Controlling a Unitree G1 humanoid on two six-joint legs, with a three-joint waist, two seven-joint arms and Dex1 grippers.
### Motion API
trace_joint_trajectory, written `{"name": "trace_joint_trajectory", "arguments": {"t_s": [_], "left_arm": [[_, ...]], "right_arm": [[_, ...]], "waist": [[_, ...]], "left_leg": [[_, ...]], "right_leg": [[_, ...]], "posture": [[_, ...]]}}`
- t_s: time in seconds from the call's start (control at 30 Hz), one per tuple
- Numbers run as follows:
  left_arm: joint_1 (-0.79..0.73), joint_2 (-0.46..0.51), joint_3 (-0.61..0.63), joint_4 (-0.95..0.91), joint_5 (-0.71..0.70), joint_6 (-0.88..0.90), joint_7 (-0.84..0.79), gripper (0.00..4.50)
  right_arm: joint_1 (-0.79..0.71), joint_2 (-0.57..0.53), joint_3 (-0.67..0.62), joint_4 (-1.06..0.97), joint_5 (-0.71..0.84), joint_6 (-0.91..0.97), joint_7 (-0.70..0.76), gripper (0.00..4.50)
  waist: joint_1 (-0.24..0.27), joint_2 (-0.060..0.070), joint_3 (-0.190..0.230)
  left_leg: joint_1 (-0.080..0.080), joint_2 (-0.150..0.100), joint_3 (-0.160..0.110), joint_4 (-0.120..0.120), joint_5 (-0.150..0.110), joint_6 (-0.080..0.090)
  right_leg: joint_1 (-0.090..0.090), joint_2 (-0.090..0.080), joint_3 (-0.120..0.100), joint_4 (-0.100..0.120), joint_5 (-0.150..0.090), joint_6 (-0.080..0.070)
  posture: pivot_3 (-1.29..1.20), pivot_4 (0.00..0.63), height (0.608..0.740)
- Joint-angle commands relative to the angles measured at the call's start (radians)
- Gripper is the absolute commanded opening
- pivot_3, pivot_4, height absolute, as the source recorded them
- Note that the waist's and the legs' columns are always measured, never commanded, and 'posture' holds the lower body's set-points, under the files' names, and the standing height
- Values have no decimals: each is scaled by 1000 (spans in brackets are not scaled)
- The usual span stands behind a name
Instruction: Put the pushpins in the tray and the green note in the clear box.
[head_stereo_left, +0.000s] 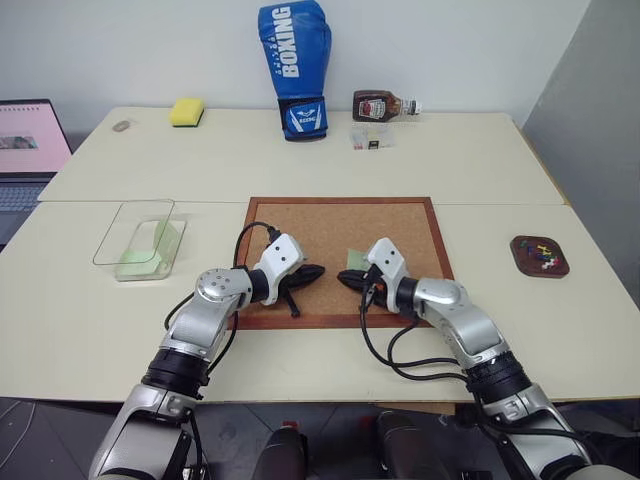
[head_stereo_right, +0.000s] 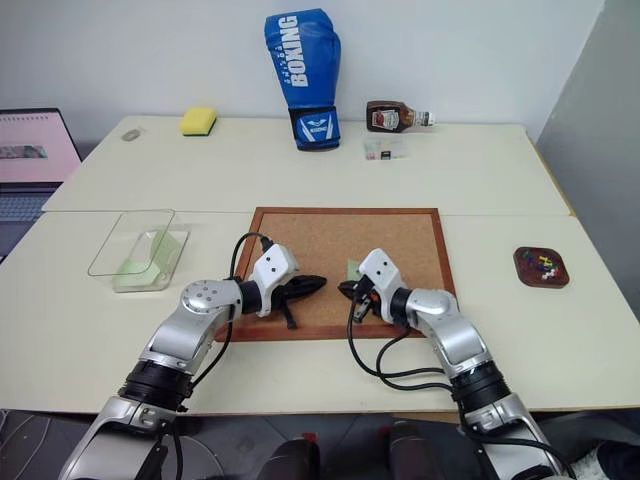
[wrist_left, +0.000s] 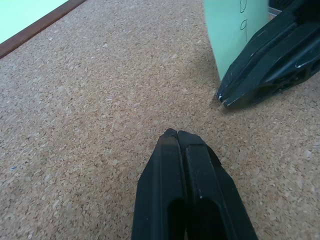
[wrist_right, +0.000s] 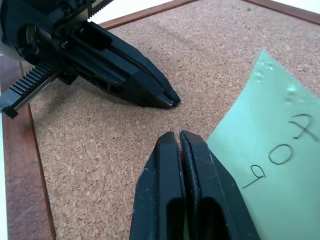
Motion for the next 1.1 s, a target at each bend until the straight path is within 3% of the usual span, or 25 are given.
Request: {"name": "trace_joint_trajectory", "arguments": {"t_s": [0.03, 0.47, 0.7, 0.87, 1.1], "left_arm": [[15, 6, -1, 22, 18, 22, 5, 0], [-15, -22, 23, 44, -8, 47, 8, 0], [7, -20, 20, 25, -6, 46, 8, 0], [17, -18, 10, 10, -2, 46, 0, 0], [5, -12, -11, 23, 17, 34, -17, 0]], "right_arm": [[-27, -19, -57, -135, 39, 24, -5, 14], [-10, -95, -126, -214, 32, 68, -47, 14], [26, -183, -365, -229, 39, 139, -199, 14], [37, -292, -577, -82, -9, 170, -358, 14], [-1, -365, -675, 156, 22, 166, -394, 14]], "waist": [[0, 0, 0], [4, 0, 0], [11, 0, 0], [13, 0, 0], [10, 0, 0]], "left_leg": [[0, 0, 0, 0, 0, 0], [3, 0, 0, 1, 0, 0], [3, 0, 0, 1, 0, 0], [3, 0, 1, 1, 0, 0], [5, -1, 2, -1, 0, 0]], "right_leg": [[0, 0, 0, 0, 0, 0], [2, 0, 0, 0, 0, 0], [2, 0, 0, 0, 0, 0], [2, 0, 0, 0, 0, 0], [4, 0, 1, -1, 0, 0]], "posture": [[0, 150, 740], [0, 150, 740], [0, 150, 740], [0, 150, 740], [0, 150, 740]]}}
